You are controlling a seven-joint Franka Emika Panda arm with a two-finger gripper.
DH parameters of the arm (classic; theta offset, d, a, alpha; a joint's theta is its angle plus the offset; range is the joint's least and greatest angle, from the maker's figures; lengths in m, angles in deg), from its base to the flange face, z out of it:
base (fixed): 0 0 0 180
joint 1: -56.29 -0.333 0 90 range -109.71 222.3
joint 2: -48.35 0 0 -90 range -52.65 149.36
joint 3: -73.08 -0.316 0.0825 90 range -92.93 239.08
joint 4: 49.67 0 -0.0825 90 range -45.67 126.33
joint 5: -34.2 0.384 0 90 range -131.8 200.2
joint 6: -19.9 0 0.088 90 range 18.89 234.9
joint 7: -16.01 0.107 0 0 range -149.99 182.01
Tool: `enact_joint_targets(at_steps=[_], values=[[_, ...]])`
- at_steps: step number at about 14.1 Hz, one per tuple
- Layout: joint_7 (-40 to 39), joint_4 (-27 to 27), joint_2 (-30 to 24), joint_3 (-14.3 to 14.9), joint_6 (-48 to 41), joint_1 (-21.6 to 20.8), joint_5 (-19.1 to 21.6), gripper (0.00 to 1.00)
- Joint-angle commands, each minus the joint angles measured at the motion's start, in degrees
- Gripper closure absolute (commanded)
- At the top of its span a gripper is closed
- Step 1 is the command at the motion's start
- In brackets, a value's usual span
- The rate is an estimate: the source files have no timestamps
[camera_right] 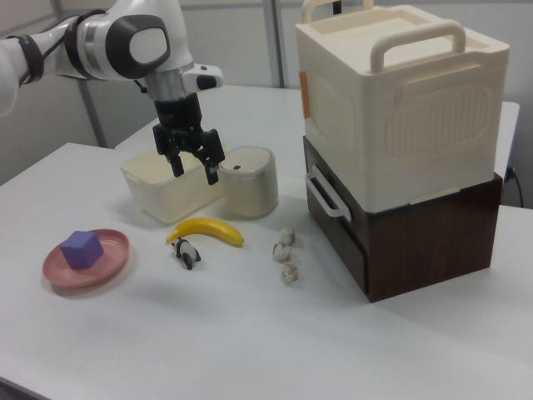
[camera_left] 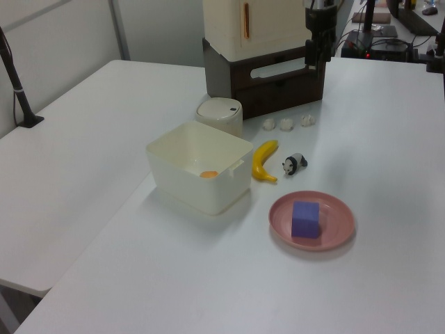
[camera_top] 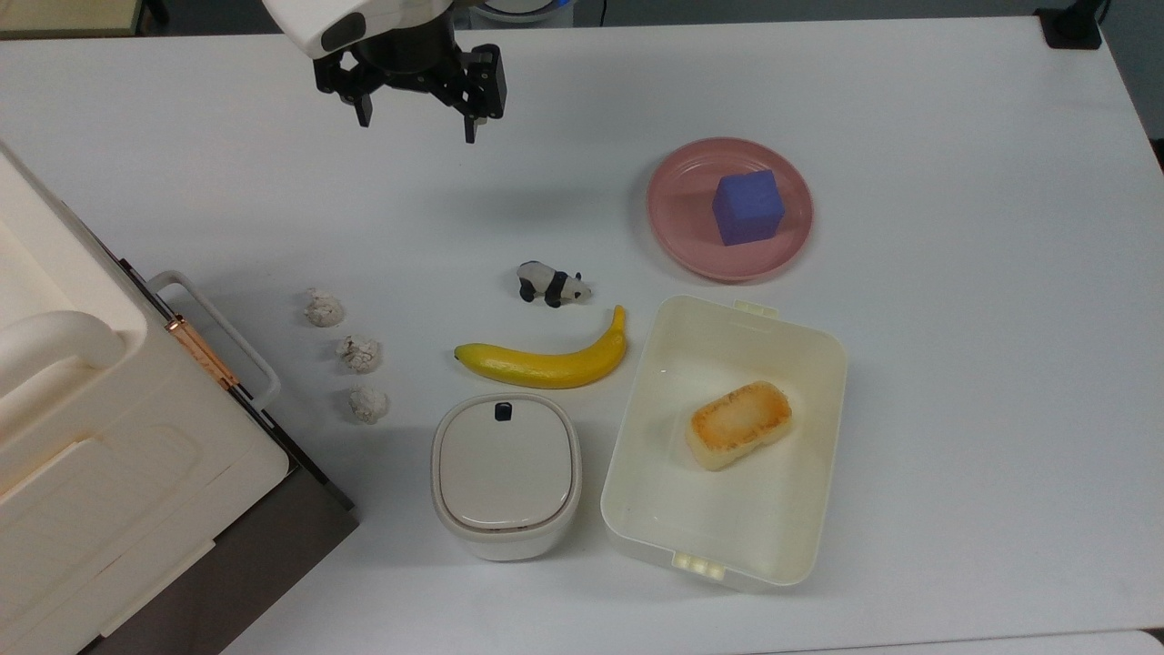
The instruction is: Slide open the drawer
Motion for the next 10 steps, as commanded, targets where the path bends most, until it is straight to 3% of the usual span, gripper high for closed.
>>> enact_joint_targets(at_steps=[1,10], values=[[-0.6,0.3,-1.6,0.4,-0.8,-0.4,-0.7,0.00],[-3.3,1.2,-1.4,0.4,-0.6,-0.8,-0.7,0.00]])
